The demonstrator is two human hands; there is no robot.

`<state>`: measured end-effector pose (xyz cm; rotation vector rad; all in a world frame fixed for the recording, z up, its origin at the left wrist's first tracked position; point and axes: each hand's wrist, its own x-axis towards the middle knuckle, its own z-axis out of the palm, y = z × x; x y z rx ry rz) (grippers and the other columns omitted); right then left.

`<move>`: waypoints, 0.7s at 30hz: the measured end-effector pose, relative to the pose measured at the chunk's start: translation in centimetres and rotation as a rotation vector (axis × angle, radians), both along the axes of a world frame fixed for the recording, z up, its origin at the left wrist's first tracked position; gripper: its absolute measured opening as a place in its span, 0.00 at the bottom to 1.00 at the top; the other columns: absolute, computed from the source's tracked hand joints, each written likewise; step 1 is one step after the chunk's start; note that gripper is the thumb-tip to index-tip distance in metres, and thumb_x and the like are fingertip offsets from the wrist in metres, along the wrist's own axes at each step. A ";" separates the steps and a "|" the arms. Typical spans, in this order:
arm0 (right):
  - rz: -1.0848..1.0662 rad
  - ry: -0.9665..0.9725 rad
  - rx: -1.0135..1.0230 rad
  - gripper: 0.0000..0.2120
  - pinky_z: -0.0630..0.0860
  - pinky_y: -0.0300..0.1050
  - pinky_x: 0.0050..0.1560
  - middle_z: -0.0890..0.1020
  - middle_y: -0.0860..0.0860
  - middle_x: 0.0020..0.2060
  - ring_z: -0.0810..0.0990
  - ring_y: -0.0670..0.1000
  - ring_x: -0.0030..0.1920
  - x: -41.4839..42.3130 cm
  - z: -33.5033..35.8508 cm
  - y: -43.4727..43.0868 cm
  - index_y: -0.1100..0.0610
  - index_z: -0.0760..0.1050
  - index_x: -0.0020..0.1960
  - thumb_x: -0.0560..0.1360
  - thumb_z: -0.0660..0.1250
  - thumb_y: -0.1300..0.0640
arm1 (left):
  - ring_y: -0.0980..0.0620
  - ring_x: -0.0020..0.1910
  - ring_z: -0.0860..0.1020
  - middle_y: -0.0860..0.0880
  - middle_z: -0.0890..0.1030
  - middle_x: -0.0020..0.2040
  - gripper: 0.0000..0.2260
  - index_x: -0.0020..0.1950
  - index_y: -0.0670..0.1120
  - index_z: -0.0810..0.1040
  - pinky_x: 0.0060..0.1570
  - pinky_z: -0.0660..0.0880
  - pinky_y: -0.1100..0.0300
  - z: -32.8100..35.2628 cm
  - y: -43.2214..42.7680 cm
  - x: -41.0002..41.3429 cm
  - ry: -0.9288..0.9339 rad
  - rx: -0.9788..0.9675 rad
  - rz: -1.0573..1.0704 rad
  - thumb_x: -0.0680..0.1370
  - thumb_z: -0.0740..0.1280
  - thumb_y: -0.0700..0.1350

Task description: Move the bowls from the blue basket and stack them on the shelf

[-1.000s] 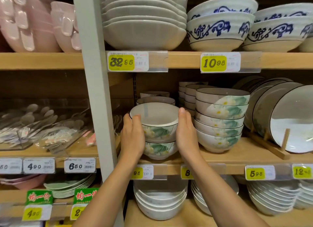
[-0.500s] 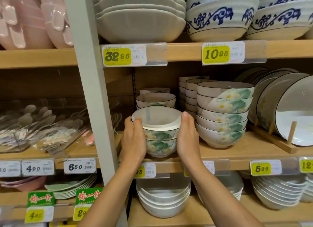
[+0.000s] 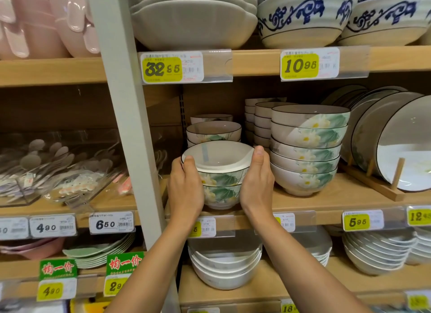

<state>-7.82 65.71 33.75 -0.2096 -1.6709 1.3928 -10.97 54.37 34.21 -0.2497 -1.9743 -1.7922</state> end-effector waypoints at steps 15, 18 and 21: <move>0.116 -0.166 -0.005 0.31 0.56 0.37 0.65 0.64 0.38 0.66 0.61 0.40 0.68 1.1 -0.4 1.3 0.44 0.55 0.78 0.79 0.44 0.33 | 0.50 0.73 0.63 0.51 0.67 0.75 0.33 0.78 0.53 0.58 0.68 0.58 0.58 -1.0 -1.0 0.6 -0.078 -0.050 -0.141 0.76 0.44 0.66; 0.117 -0.126 -0.063 0.34 0.60 0.46 0.73 0.65 0.41 0.72 0.64 0.46 0.73 2.3 -0.9 1.3 0.45 0.58 0.77 0.75 0.46 0.31 | 0.53 0.75 0.60 0.54 0.63 0.76 0.32 0.78 0.56 0.57 0.68 0.56 0.59 -1.3 -1.8 2.1 -0.067 -0.038 -0.172 0.76 0.46 0.66; 0.124 -0.125 -0.085 0.33 0.65 0.55 0.72 0.72 0.46 0.70 0.69 0.48 0.70 4.6 -1.1 0.9 0.45 0.64 0.73 0.73 0.50 0.31 | 0.57 0.74 0.59 0.54 0.61 0.77 0.26 0.78 0.56 0.56 0.67 0.54 0.61 -1.6 -2.6 4.8 -0.070 -0.039 -0.190 0.81 0.49 0.61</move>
